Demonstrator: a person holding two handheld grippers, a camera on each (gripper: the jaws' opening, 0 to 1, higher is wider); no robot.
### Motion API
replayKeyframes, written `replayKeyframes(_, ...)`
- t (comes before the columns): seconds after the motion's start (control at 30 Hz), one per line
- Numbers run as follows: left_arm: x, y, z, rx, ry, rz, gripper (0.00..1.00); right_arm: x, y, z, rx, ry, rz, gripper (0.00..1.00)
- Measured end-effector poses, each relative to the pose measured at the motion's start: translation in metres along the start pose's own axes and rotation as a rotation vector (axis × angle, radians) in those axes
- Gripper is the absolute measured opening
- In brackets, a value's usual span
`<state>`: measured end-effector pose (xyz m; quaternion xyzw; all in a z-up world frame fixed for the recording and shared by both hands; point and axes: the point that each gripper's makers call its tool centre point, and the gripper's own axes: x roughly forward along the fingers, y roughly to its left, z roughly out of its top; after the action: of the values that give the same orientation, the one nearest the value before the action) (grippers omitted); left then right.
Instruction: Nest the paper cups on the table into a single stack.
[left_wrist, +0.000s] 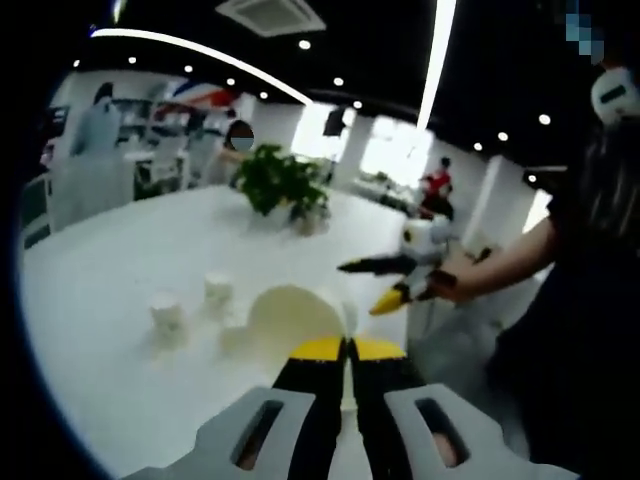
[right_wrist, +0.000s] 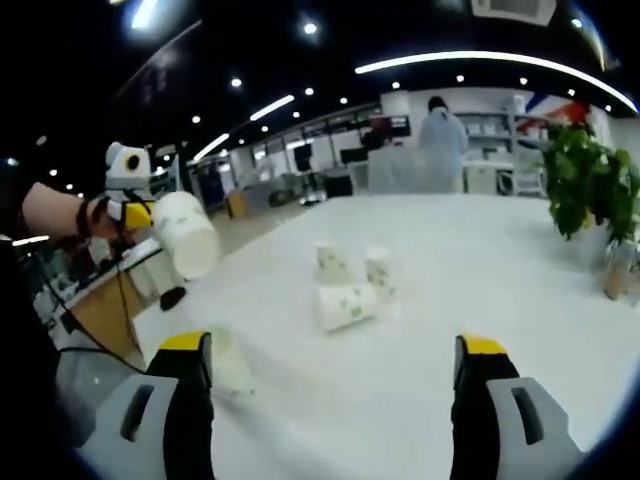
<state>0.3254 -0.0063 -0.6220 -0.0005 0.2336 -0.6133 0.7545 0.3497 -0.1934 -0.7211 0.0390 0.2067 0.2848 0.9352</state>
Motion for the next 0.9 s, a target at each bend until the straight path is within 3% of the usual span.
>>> replayKeyframes(0.27, -0.006, -0.006, 0.001, 0.104, 0.087, 0.011, 0.01, 0.0, 0.004, -0.001, -0.009, -0.003, 0.002, 0.97)
replayKeyframes(0.53, -0.006, -0.016, 0.006, 0.162, 0.127, 0.001, 0.01, 0.0, 0.008, -0.003, -0.005, -0.004, 0.007, 0.98)
replayKeyframes(0.9, -0.002, -0.031, 0.0, 0.268, 0.249, -0.035, 0.01, -0.003, 0.009, -0.003, -0.003, -0.008, 0.001, 0.97)
